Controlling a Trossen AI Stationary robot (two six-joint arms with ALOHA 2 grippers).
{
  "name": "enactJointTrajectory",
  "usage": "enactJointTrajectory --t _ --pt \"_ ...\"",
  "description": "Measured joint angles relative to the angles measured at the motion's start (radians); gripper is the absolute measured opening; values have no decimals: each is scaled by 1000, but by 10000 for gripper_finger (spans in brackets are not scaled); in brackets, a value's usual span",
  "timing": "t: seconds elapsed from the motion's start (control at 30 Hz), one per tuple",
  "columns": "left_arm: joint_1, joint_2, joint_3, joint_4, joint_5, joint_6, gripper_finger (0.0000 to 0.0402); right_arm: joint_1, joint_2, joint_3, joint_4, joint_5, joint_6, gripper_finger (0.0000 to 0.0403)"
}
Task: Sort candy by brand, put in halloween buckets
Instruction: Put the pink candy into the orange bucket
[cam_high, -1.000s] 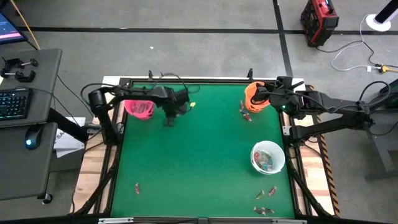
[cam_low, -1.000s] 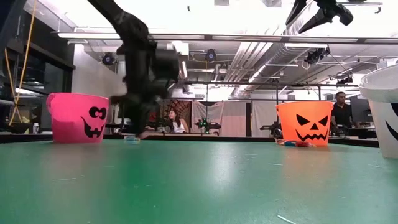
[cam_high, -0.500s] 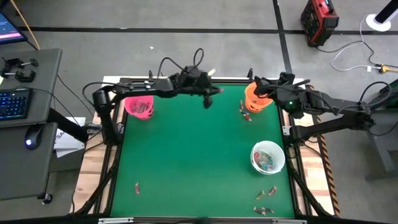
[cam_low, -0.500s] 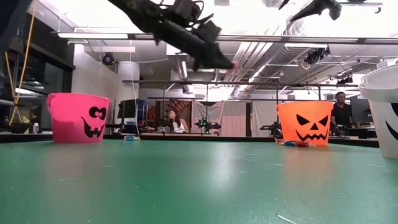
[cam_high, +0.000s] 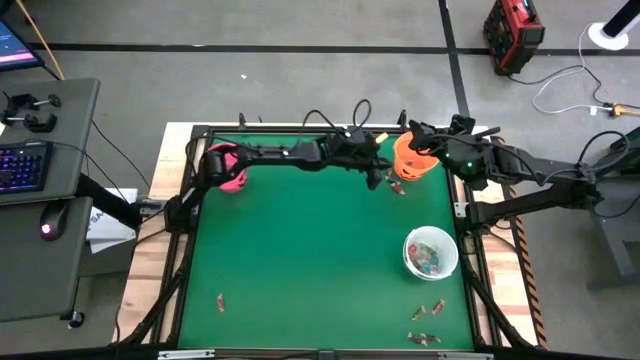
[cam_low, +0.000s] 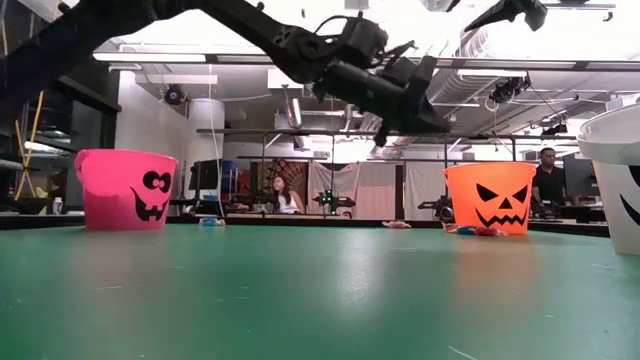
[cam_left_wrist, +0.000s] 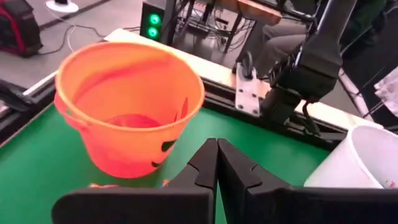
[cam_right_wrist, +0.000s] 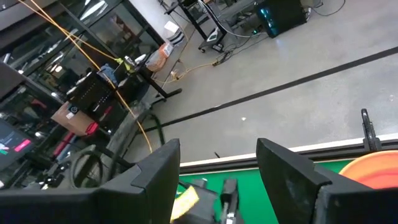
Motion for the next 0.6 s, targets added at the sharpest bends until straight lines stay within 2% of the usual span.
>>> enactJointTrajectory --t 0.13,0.33,0.43,0.6 --pt "-2 1 33 -17 0 34 1 0 0 0 0 -1 8 206" --pt "80 3 152 -300 -2 164 9 0 0 0 0 -11 8 206" --pt "151 22 203 -399 -2 202 41 0 0 0 0 -27 1 206" --pt "252 83 217 -419 22 201 127 0 0 0 0 -62 0 206"
